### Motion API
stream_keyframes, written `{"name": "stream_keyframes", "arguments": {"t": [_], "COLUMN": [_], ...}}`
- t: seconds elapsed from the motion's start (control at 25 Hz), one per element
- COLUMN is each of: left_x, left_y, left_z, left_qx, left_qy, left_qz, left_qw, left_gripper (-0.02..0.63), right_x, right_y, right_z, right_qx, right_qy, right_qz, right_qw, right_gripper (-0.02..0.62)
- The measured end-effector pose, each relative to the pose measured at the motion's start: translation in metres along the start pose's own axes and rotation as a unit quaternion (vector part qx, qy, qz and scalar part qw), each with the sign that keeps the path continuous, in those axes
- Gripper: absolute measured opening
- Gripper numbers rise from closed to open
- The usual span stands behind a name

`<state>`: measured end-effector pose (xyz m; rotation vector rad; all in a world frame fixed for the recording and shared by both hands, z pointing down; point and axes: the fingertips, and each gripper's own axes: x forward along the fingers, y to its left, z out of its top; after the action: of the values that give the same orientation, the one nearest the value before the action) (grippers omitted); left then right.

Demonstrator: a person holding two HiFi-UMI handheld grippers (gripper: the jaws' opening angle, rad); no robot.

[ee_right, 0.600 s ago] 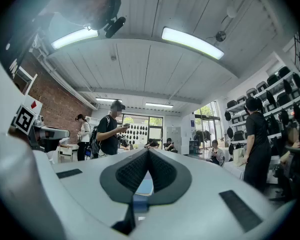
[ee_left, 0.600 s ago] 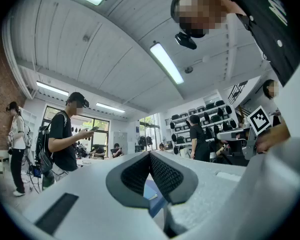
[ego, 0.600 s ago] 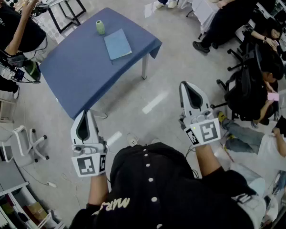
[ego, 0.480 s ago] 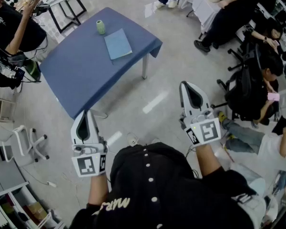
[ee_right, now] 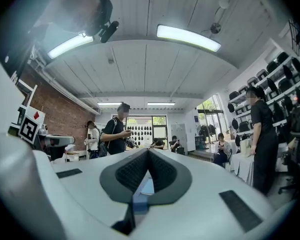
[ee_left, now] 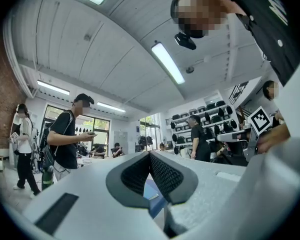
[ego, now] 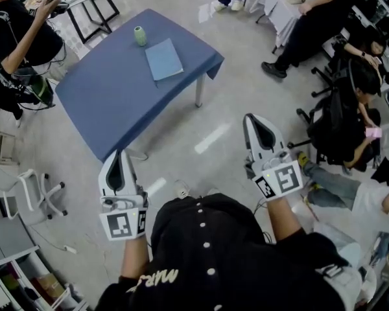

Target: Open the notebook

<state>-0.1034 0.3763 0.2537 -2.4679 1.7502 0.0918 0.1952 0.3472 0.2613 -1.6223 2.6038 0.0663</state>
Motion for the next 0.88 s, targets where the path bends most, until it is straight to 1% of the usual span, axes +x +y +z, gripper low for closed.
{"name": "stream_keyframes", "arguments": {"t": [0.08,0.12,0.16,0.2,0.32,0.52,0.6,0.72,0.88], "left_x": [0.0,0.0,0.0,0.0,0.005,0.011,0.013,0.022,0.041], "left_y": [0.004,0.007,0.01,0.014,0.031,0.066,0.076,0.083,0.083], "left_z": [0.0,0.0,-0.001,-0.001,-0.003,-0.009,-0.014,-0.021,-0.026], "left_qx": [-0.002,-0.003,-0.004,-0.004,-0.003,-0.006,-0.007,-0.009,-0.011], "left_qy": [-0.001,-0.002,-0.003,-0.004,-0.006,-0.009,-0.003,0.003,0.007], "left_qz": [-0.002,-0.003,-0.003,-0.004,-0.006,-0.019,-0.023,-0.027,-0.031], "left_qw": [1.0,1.0,1.0,1.0,1.0,0.9998,0.9997,0.9996,0.9994], "left_gripper": [0.003,0.003,0.003,0.003,0.003,0.003,0.003,0.003,0.003], "right_x": [0.004,0.008,0.011,0.014,0.027,0.047,0.052,0.06,0.074], "right_y": [0.005,0.007,0.009,0.009,0.012,0.036,0.044,0.045,0.035], "right_z": [-0.001,-0.002,-0.003,-0.004,-0.003,-0.008,-0.013,-0.02,-0.025], "right_qx": [0.015,0.025,0.035,0.043,0.039,0.011,0.006,0.007,0.012], "right_qy": [0.0,-0.001,-0.002,-0.006,-0.014,-0.003,0.003,0.013,0.016], "right_qz": [0.009,0.013,0.015,0.013,0.002,-0.009,-0.011,-0.013,-0.019], "right_qw": [1.0,1.0,0.999,0.999,0.999,1.0,1.0,1.0,1.0], "right_gripper": [-0.001,0.073,0.222,0.289,0.297,0.284,0.281,0.28,0.273]}}
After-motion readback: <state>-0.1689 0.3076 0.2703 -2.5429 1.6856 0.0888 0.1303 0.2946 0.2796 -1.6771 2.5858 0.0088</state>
